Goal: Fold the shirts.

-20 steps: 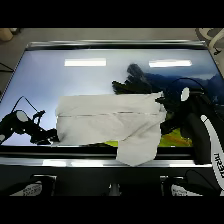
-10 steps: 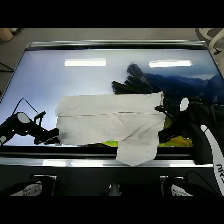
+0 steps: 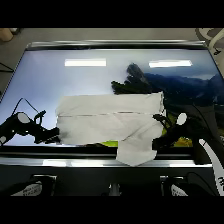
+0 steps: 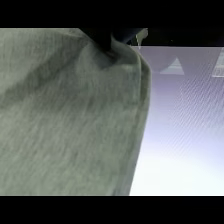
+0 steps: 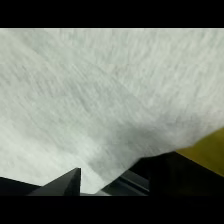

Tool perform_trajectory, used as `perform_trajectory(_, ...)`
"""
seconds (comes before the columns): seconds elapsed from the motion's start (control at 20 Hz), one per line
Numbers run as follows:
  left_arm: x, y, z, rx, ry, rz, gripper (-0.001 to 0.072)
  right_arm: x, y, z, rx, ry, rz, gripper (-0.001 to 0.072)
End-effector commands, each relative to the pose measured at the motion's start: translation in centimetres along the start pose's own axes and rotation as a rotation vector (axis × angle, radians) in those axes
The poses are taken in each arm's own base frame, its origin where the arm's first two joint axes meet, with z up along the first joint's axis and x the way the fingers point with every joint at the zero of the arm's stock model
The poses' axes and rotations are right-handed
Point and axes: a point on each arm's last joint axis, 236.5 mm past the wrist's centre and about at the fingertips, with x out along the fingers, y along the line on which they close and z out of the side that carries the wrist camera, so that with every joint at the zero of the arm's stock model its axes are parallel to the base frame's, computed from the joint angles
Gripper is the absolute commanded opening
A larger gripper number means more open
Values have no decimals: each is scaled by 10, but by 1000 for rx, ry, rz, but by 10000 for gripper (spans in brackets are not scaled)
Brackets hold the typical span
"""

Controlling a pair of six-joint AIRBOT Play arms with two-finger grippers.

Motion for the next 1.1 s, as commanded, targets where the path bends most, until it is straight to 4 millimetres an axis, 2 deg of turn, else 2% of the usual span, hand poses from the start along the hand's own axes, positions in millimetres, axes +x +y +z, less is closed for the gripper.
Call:
perform_trajectory(0.0, 0, 1, -1, 2, 2, 4, 26, 4, 0, 8, 67, -43, 3, 381)
perform_trajectory(0.15, 0, 2, -1, 12, 2, 9, 26, 4, 0, 7, 79, -41, 3, 380)
perform_trajectory(0.25, 0, 3, -1, 15, 2, 11, 26, 8, 0, 5, 114, -38, 4, 320)
perform_trajectory(0.35, 0, 3, -1, 29, 3, 11, 26, 18, 4, -3, 165, -21, 25, 233)
perform_trajectory(0.4, 0, 3, -1, 33, 4, 11, 26, 21, 7, -7, 172, -8, 40, 100)
perform_trajectory(0.45, 0, 4, -1, 37, 4, 11, 26, 21, 8, -9, 167, -2, 42, 34)
perform_trajectory(0.55, -6, 2, 4, 54, -17, 9, 26, 9, 8, -2, 74, -15, 37, 34)
perform_trajectory(0.6, -14, -1, 10, 86, -45, 6, 26, -2, 8, 6, 14, -37, 28, 33)
perform_trajectory(0.7, -44, -11, 28, 189, -143, 4, 26, -41, 6, 43, -75, -158, -22, 31)
perform_trajectory(0.8, -82, -21, 46, 219, -243, 0, 24, -96, 1, 87, -125, -314, -100, 30)
perform_trajectory(0.9, -122, -43, 65, 239, -327, -46, 25, -157, -4, 132, -163, -504, -200, 31)
perform_trajectory(0.95, -140, -54, 76, 236, -374, -72, 25, -181, -8, 149, -173, -581, -244, 31)
perform_trajectory(1.0, -155, -66, 88, 243, -410, -101, 24, -196, -12, 162, -173, -628, -272, 31)
perform_trajectory(1.05, -165, -75, 99, 248, -429, -124, 25, -201, -17, 172, -167, -649, -288, 31)
